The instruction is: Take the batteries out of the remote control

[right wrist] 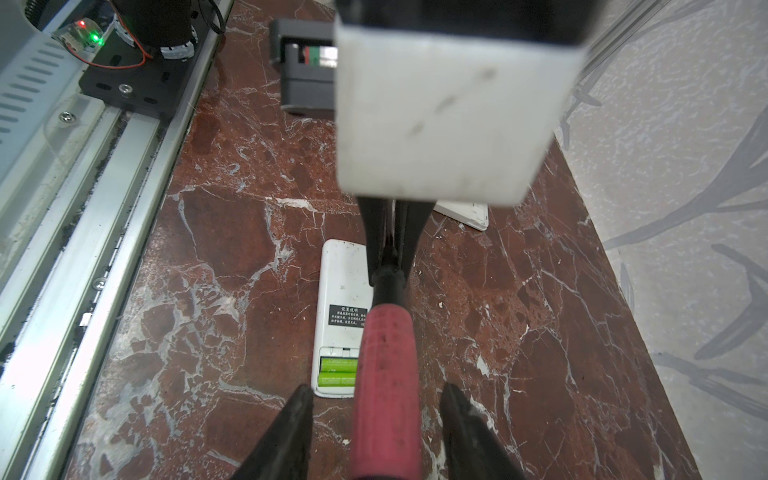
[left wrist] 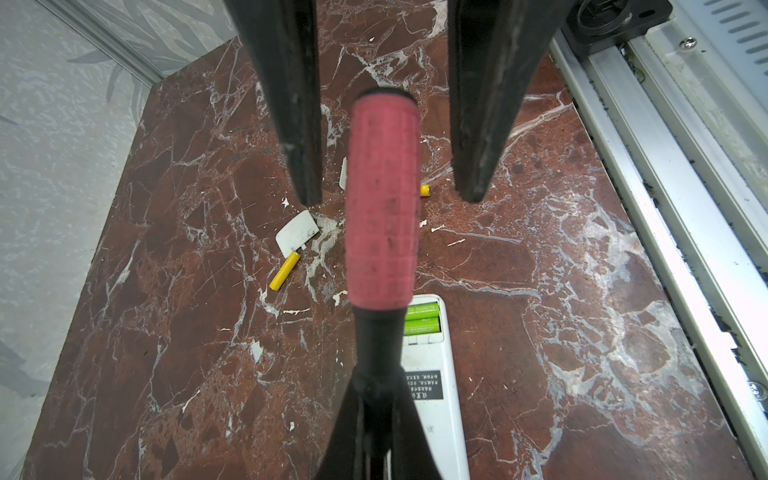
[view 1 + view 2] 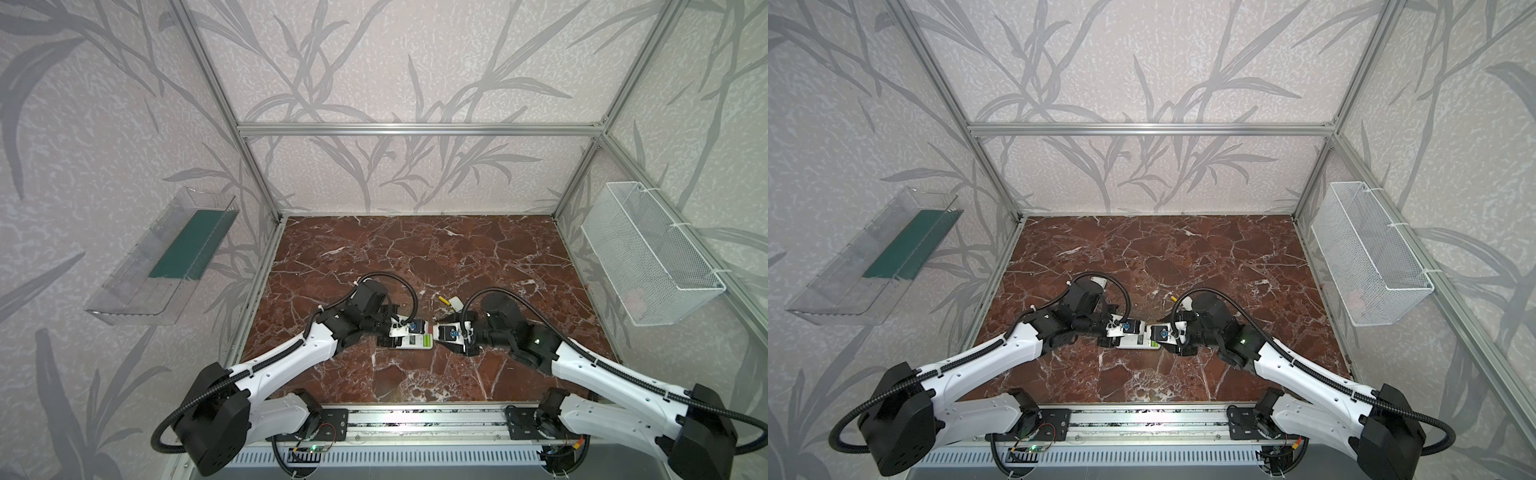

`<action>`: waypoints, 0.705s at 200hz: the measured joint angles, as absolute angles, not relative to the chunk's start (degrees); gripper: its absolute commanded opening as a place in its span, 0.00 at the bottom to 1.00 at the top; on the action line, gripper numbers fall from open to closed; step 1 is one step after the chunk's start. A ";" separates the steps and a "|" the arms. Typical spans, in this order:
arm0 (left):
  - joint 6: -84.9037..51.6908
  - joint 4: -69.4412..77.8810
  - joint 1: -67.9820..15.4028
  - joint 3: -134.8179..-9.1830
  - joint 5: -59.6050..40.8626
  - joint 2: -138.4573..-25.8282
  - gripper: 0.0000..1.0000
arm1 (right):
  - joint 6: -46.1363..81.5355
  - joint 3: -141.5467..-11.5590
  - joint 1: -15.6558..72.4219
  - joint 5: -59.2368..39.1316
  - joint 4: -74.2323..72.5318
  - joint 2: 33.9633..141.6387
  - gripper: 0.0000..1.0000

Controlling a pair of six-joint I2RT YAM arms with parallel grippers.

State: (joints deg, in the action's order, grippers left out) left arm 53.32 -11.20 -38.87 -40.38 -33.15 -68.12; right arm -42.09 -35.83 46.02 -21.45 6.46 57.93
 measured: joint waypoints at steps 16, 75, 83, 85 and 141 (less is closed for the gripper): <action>53.32 -11.20 -38.87 -40.38 -33.15 -67.83 0.00 | -42.09 -35.83 46.02 -22.00 6.04 57.95 0.47; 53.32 -11.20 -38.87 -40.38 -33.15 -67.66 0.00 | -42.04 -36.64 46.02 -23.42 4.69 59.64 0.36; 53.32 -11.20 -38.87 -40.38 -33.15 -67.64 0.00 | -42.04 -36.77 46.02 -23.57 4.43 59.77 0.34; 53.32 -11.20 -38.87 -40.38 -33.15 -67.64 0.00 | -42.00 -36.80 46.02 -23.62 4.38 59.81 0.33; 52.86 -11.31 -38.85 -40.38 -33.15 -67.46 0.00 | -41.85 -37.74 46.00 -24.03 4.12 60.53 0.13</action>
State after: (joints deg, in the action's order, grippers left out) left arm 52.86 -11.31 -38.85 -40.38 -33.15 -67.46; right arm -41.85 -37.74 46.00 -24.03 4.12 60.53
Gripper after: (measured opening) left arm 0.083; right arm 0.238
